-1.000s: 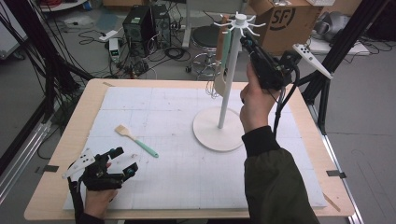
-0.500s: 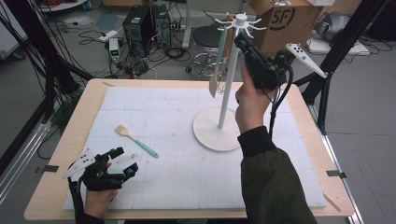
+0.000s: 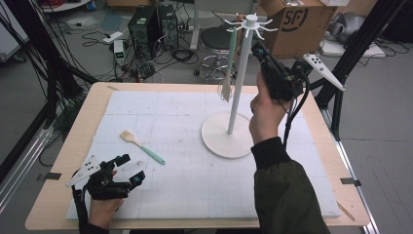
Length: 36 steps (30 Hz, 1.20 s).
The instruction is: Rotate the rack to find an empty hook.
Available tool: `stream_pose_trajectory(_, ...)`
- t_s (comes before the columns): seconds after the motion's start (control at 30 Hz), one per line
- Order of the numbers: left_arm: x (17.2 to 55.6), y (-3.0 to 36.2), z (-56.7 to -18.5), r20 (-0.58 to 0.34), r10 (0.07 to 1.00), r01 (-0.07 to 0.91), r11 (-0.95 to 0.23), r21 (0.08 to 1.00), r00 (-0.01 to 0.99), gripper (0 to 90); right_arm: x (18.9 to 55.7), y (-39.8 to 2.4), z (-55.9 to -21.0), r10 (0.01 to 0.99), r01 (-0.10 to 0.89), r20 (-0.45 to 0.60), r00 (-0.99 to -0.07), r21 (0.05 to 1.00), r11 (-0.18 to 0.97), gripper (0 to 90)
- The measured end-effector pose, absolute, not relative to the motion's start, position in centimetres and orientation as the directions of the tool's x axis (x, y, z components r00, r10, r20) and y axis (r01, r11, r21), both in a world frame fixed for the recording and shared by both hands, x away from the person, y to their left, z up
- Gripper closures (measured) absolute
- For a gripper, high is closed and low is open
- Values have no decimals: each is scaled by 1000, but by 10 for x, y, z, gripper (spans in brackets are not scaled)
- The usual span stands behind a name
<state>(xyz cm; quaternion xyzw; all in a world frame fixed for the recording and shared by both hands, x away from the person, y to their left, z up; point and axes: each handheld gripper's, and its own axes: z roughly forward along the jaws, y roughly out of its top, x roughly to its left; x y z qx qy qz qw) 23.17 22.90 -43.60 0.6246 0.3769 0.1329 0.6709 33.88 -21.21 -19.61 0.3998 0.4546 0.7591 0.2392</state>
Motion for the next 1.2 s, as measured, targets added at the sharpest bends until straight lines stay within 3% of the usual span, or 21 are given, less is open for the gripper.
stream_pose_trajectory(0.3, 232, 229, -436, -341, 645, 291, 187, 938, 684, 17, 339, -219, -195, 746, -5, 429, -510, 865, -501, 900)
stream_pose_trajectory(1.2, 232, 228, -435, -339, 639, 290, 186, 939, 690, 17, 336, -199, -182, 758, -29, 389, -523, 881, -472, 900)
